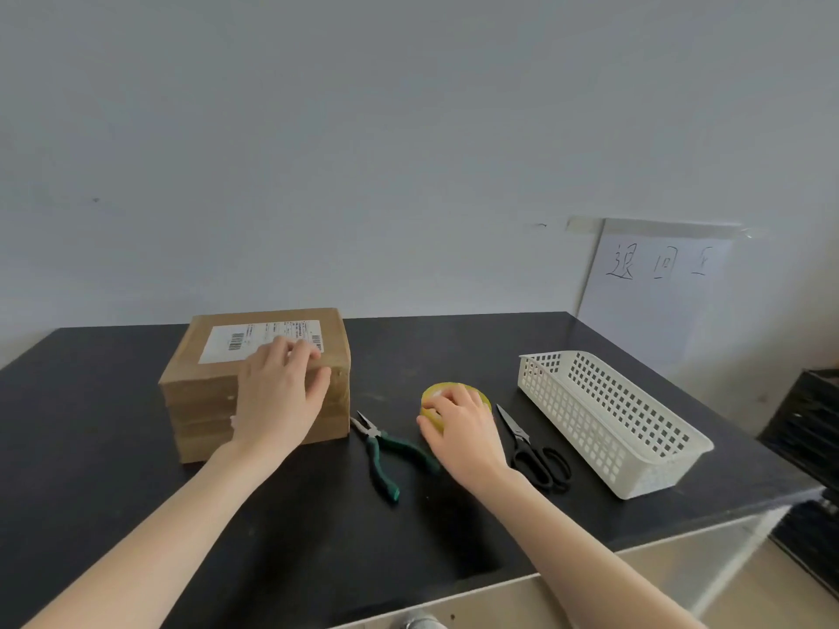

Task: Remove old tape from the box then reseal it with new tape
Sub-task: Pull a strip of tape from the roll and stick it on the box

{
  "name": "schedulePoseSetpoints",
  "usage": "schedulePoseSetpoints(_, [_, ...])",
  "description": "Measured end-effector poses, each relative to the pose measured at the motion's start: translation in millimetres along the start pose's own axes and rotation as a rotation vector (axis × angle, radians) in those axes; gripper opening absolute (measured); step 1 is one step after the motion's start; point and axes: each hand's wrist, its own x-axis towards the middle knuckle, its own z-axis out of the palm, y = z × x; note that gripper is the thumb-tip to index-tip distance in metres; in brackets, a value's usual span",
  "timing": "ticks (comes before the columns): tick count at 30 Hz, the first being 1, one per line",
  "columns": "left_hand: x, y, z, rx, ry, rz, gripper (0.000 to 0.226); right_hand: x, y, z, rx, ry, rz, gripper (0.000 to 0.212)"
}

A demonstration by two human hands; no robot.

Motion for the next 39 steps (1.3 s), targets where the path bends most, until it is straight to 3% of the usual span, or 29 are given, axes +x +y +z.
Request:
schedulePoseSetpoints(5, [-1,35,13,-0.132,-0.030,0.258,0.013,-11,28,-5,0.058,0.171,0.079,0.027])
schedulePoseSetpoints(9, [-2,59,30,-0.183,-0.118,0.402,0.013,-19,48,-9,0.077,0.148,0.159,0.041])
schedulePoseSetpoints(17, [-9,94,62,-0.280,-0.281,0.373,0.019,-20,79,-15,0.144,0.033,0.341,0.046])
schedulePoseSetpoints(26, [-13,119,88,-0.301,-0.493,0.316,0.041,-18,89,-11,0.143,0.017,0.320,0.031])
schedulePoseSetpoints(39, [-14,130,104,-0.190,-0.490,0.343,0.041,-9,89,-7,0.144,0.068,0.309,0.020])
